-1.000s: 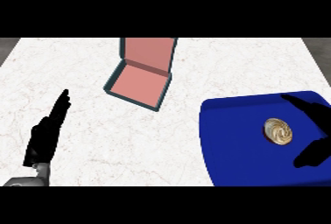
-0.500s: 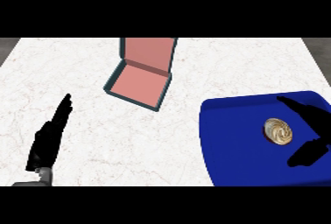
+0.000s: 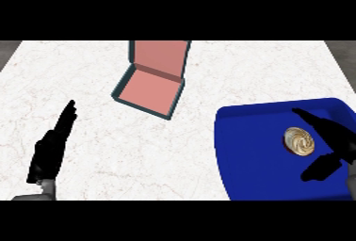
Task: Pick the cupcake from the tray and place it in the cardboard box
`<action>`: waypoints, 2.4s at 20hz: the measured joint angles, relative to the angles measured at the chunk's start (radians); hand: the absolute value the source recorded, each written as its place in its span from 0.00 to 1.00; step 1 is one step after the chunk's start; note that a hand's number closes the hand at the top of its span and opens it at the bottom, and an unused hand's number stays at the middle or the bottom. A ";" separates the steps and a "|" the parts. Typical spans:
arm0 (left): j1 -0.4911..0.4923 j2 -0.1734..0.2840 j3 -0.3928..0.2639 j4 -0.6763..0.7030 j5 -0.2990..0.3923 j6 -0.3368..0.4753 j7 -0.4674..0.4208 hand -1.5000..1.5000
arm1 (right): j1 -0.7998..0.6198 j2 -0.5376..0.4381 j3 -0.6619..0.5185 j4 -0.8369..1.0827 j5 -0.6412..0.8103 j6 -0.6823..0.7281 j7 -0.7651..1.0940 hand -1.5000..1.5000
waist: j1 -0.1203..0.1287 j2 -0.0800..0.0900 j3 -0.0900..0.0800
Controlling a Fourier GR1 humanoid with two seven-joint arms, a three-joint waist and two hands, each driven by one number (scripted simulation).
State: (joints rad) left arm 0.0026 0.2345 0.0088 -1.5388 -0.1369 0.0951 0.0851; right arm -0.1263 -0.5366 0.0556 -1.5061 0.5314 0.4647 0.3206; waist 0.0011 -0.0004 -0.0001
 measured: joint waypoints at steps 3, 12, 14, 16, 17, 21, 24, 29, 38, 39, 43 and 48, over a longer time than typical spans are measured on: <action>0.000 -0.022 -0.007 -0.009 -0.022 0.001 0.009 0.50 | -0.026 0.022 -0.019 0.018 0.023 0.024 0.003 0.00 | 0.001 0.000 0.000; -0.008 -0.023 0.041 0.001 -0.029 -0.046 -0.002 0.50 | -0.045 0.058 -0.041 0.090 0.123 0.053 -0.061 0.00 | 0.001 0.000 0.000; -0.007 -0.035 0.032 -0.015 -0.044 -0.038 0.015 0.50 | -0.031 0.064 -0.051 0.103 0.126 0.052 -0.084 1.00 | 0.001 0.000 0.000; -0.010 -0.044 0.033 -0.003 -0.055 -0.037 0.006 0.50 | -0.043 0.080 -0.060 0.124 0.133 0.052 -0.098 1.00 | 0.001 0.000 0.000; -0.008 -0.051 0.031 -0.001 -0.060 -0.034 0.002 0.50 | -0.044 0.084 -0.058 0.124 0.148 0.038 -0.107 1.00 | 0.001 0.000 0.000; 0.004 -0.043 0.037 -0.031 -0.053 -0.051 0.016 0.50 | -0.058 0.085 -0.044 0.138 0.230 -0.070 -0.143 1.00 | 0.003 -0.001 -0.001; -0.011 -0.050 0.041 -0.015 -0.058 -0.049 0.016 0.50 | -0.058 0.088 -0.046 0.142 0.276 -0.136 -0.169 1.00 | 0.001 0.000 0.000; 0.008 -0.056 0.037 -0.047 -0.062 -0.056 0.026 0.50 | -0.119 0.080 -0.049 0.174 0.320 -0.193 -0.237 1.00 | 0.008 0.001 0.000; -0.049 -0.062 0.007 -0.022 -0.069 -0.079 0.012 0.50 | -0.524 0.064 0.045 0.475 0.409 -0.238 -0.486 1.00 | 0.085 0.024 0.002; -0.052 -0.063 0.008 -0.022 -0.071 -0.075 0.015 0.50 | -0.571 0.068 0.042 0.521 0.416 -0.253 -0.506 1.00 | 0.083 0.024 0.002; -0.050 -0.055 0.029 -0.012 -0.062 -0.078 0.015 0.50 | -0.704 0.081 0.008 0.695 0.412 -0.318 -0.623 1.00 | 0.065 0.020 0.002; -0.048 -0.060 0.034 -0.002 -0.066 -0.068 0.010 0.50 | -0.822 0.119 -0.092 0.761 0.271 -0.265 -0.768 1.00 | 0.049 0.014 0.002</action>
State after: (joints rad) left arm -0.0453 0.1746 0.0431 -1.5407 -0.2025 0.0267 0.0952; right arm -0.9480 -0.4173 -0.0363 -0.7456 0.8021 0.1996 -0.4471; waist 0.0505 0.0137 0.0015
